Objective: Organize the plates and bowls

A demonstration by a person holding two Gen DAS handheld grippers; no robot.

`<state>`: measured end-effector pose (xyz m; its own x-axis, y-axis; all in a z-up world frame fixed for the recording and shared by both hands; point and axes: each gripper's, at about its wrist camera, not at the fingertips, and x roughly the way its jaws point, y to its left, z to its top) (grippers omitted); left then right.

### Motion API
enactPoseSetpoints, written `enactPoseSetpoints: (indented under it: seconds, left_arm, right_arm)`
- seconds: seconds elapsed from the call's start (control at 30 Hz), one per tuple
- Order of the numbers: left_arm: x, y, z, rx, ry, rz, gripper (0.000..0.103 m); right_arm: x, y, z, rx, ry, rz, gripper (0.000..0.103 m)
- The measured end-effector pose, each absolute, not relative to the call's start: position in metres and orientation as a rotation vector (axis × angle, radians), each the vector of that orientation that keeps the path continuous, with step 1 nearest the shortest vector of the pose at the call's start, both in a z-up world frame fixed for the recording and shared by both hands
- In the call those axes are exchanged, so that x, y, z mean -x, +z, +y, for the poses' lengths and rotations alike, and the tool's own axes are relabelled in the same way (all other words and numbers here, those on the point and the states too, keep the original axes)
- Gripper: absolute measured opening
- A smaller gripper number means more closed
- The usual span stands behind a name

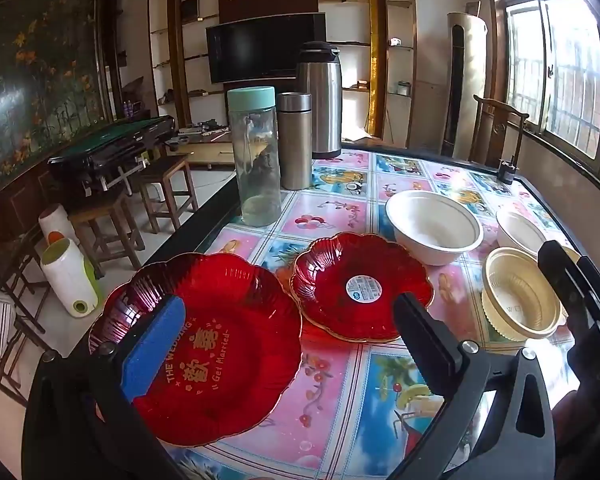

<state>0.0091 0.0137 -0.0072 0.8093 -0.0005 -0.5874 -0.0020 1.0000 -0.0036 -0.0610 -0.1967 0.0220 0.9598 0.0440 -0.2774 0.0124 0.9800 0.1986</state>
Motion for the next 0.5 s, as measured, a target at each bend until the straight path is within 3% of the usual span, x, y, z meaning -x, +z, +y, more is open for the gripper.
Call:
enactPoseSetpoints:
  seconds: [0.5]
  left_arm:
    - [-0.004,-0.005,0.038,0.027,0.005,0.601,0.103]
  right_arm:
    - [0.053,0.019,-0.195,-0.187,-0.009,0.314,0.103]
